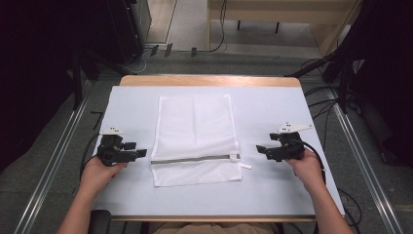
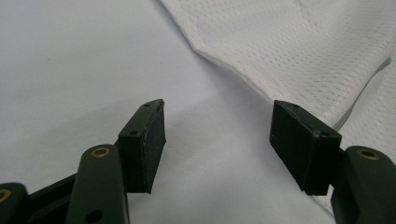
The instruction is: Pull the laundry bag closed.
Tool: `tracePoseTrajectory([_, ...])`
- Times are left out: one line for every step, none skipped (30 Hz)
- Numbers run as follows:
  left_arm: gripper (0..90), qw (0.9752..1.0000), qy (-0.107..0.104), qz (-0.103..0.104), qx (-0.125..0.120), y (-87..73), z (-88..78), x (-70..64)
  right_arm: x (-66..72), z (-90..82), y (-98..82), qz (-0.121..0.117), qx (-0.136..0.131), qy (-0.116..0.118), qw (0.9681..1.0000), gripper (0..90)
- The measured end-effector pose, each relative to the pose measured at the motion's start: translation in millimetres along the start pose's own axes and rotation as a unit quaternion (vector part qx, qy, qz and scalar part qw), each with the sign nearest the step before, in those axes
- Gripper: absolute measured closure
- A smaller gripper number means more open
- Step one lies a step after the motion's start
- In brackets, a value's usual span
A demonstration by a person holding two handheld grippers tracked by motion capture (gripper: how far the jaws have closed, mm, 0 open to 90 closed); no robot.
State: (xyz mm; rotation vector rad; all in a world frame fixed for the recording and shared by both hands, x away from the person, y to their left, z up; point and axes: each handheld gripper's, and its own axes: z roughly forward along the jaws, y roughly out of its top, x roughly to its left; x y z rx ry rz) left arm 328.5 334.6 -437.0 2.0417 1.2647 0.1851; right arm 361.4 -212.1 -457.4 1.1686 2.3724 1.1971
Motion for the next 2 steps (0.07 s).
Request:
tracePoseTrajectory([36.3,1.0000,0.001,0.000,0.000,0.0,0.2,-0.1,0.0,0.2,0.0,-0.001,0.001,0.000,1.0000,23.5])
tracePoseTrajectory([36.3,1.0000,0.002,0.000,-0.001,0.0,0.3,-0.1,0.2,0.3,0.0,-0.001,0.001,-0.001,1.0000,23.4])
